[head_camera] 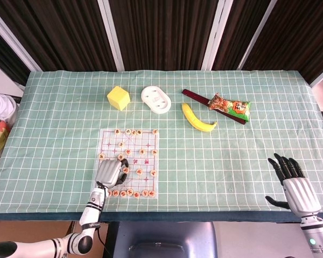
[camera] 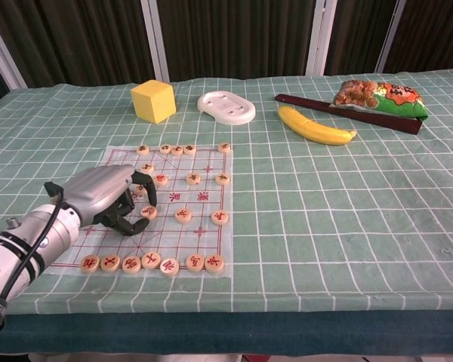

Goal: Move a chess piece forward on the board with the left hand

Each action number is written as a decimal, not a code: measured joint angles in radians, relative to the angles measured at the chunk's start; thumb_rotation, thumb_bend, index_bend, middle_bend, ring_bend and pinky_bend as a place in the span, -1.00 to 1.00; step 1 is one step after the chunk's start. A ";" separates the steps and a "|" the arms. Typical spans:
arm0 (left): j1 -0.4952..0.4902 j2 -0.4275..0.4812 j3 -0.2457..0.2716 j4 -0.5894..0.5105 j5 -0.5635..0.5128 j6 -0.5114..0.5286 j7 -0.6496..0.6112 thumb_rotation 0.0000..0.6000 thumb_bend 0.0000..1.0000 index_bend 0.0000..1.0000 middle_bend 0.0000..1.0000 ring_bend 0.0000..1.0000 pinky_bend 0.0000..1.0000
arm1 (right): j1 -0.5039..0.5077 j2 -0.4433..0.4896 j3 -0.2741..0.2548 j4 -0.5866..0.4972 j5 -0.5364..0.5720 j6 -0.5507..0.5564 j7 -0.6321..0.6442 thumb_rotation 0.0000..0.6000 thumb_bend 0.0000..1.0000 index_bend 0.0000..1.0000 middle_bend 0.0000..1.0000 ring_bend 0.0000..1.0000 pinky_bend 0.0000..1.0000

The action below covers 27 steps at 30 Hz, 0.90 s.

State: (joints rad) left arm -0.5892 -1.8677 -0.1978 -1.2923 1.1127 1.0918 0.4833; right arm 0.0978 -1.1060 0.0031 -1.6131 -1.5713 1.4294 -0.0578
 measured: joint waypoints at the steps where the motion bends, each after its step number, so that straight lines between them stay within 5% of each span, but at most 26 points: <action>1: 0.000 0.002 -0.002 -0.006 0.003 0.005 -0.004 1.00 -0.29 0.14 1.00 1.00 1.00 | 0.000 0.000 0.000 0.000 0.000 0.000 0.000 1.00 -0.56 -1.00 -1.00 -1.00 -1.00; 16: -0.077 -0.063 -0.107 0.075 -0.032 0.000 -0.050 1.00 -0.29 0.11 1.00 1.00 1.00 | 0.003 0.004 0.000 0.000 0.004 -0.005 0.009 1.00 -0.57 -1.00 -1.00 -1.00 -1.00; 27: -0.129 -0.123 -0.126 0.176 -0.055 -0.024 -0.051 1.00 -0.27 0.05 1.00 1.00 1.00 | 0.005 0.008 0.004 0.000 0.013 -0.010 0.016 1.00 -0.56 -1.00 -1.00 -1.00 -1.00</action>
State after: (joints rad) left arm -0.7179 -1.9902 -0.3236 -1.1159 1.0572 1.0679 0.4323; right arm 0.1024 -1.0984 0.0068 -1.6129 -1.5583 1.4196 -0.0420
